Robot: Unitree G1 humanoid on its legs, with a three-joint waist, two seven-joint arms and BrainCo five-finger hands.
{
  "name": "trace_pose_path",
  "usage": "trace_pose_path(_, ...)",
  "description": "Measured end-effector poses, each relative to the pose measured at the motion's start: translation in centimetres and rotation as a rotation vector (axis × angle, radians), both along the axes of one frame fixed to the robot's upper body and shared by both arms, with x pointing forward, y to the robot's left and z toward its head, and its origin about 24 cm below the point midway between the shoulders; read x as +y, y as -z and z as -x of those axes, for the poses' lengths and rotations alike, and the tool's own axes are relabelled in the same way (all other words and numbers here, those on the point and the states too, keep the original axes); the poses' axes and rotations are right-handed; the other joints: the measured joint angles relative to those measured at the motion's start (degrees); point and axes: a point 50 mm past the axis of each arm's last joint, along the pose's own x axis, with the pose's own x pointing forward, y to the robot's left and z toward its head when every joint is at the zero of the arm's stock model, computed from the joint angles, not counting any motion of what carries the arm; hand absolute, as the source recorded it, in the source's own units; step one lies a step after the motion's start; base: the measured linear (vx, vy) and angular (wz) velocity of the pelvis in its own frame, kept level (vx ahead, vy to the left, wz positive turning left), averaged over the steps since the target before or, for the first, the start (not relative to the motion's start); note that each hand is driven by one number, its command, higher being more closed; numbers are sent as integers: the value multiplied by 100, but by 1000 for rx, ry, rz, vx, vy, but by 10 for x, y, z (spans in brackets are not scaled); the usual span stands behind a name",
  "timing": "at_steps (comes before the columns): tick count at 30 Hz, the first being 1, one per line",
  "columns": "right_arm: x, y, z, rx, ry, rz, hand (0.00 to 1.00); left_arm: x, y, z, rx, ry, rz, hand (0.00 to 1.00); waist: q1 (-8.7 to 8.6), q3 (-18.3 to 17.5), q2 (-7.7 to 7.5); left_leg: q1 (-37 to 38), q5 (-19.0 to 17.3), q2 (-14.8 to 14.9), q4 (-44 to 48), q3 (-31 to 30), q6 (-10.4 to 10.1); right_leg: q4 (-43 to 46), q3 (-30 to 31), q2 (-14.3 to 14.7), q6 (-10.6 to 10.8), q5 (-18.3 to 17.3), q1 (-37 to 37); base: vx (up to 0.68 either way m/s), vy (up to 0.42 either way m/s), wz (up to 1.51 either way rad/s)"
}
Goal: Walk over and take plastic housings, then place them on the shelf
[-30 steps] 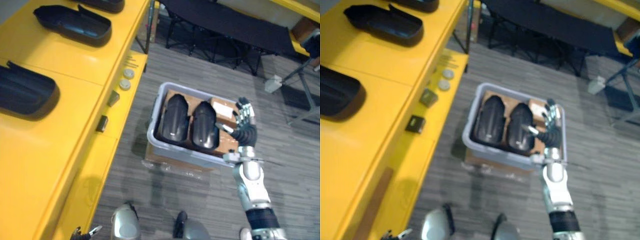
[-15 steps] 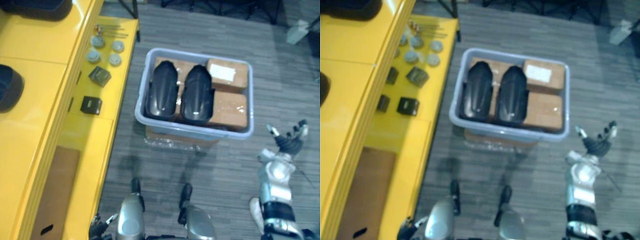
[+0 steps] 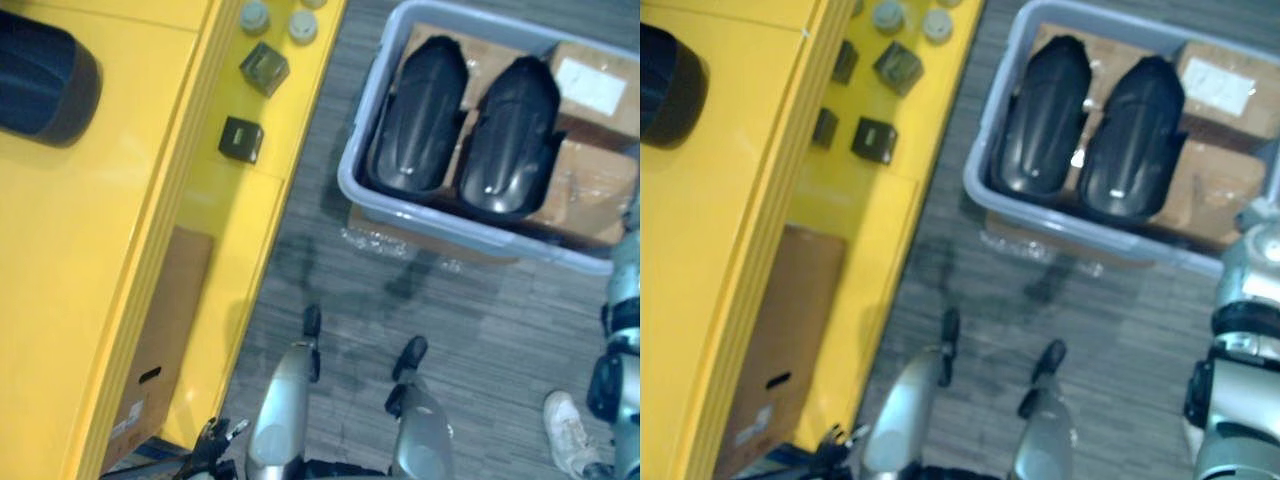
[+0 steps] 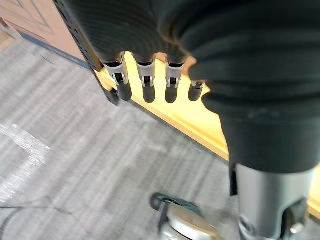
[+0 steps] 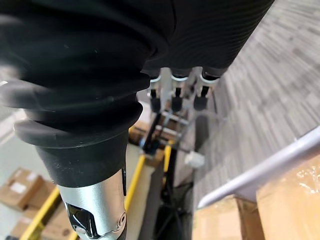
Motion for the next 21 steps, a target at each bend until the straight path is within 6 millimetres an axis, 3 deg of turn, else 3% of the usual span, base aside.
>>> trace_pose_path(3, 0, 0, -6, 65, -5, -9, 0, -1, 0, -1, -9, -16, 18, 0, 57, 21, 50, -116, 14, -21, 112, -27, 22, 25, 1, 4, 12, 9, -84, -40, 21, -1)
trace_pose_path(4, -6, -9, -3, 81, 3, 0, 0, -5, -1, -6, -20, 6, 24, 0, 139, 71, 149, -140, 13, -30, 124, -40, 23, 37, 4, -2, 11, 9, -103, -37, 15, 0)
trace_pose_path(7, -8, -25, -4, 88, 12, 0, 0, -10, -1, -10, -33, 29, 40, 0, 165, 96, 321, -302, 19, -41, 171, -89, 29, 52, -29, -2, 13, 14, -224, -50, 12, 5)
trace_pose_path(10, -10, -22, -6, 133, 35, -30, 0, -15, -2, -12, -57, 50, 46, 0, 200, 106, 441, -368, 36, -62, 177, -150, 52, 49, -87, -7, 38, 30, -258, -19, 1, 6)
trace_pose_path(12, -12, -23, -4, 141, 45, -32, 0, -20, -2, -14, -71, 47, 66, 0, 290, 83, 476, -405, 37, -79, 175, -180, 53, 50, -68, -19, 39, 31, -317, -3, 1, -2)
trace_pose_path(21, -10, -64, -3, 123, 32, 122, 0, -34, -1, -16, -82, 81, 104, 0, 493, 57, 518, -569, 46, -195, 185, -431, 65, 80, -122, -88, 39, 30, -449, -16, 4, 4)
